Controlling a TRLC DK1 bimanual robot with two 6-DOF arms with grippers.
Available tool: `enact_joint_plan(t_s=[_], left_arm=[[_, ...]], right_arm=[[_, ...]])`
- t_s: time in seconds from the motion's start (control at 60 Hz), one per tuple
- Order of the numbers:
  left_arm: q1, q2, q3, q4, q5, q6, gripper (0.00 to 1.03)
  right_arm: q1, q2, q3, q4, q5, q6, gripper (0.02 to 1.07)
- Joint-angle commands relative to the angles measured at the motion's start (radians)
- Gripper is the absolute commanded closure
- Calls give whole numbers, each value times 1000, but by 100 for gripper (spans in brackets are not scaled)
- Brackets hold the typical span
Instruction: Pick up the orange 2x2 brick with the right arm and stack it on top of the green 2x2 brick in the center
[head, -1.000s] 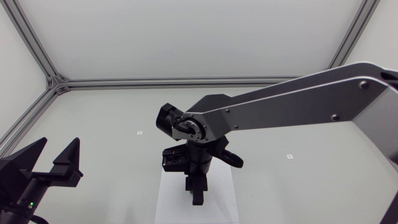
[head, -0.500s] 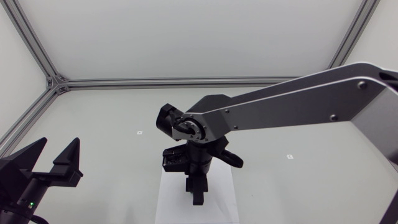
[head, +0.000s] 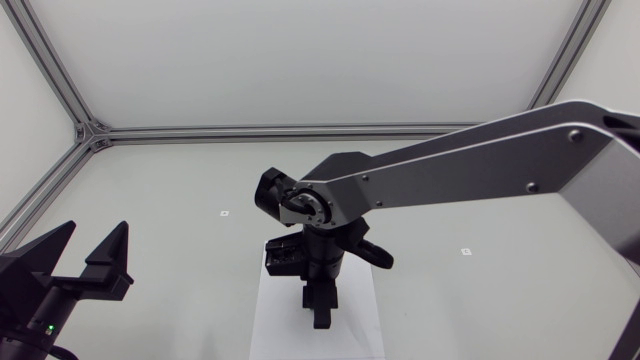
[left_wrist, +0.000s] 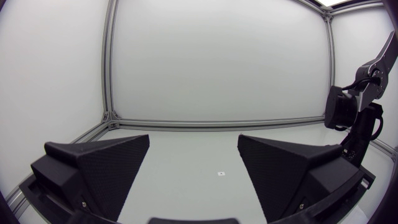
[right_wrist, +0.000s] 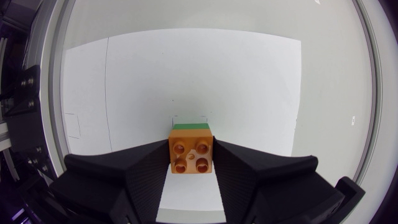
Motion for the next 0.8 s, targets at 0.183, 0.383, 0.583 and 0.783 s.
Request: enact_joint_plan(t_s=[0.183, 0.383, 0.583, 0.783], left_arm=[[2, -8, -41, -15, 4, 13, 4], [2, -8, -41, -13, 4, 13, 4], [2, -8, -41, -15, 4, 13, 4], [2, -8, -41, -13, 4, 13, 4]], right_arm=[[1, 20, -5, 0, -2, 9, 62], [3, 15, 6, 3, -9, 31, 63], [7, 11, 15, 4, -17, 45, 63], [9, 20, 21, 15, -20, 52, 63]])
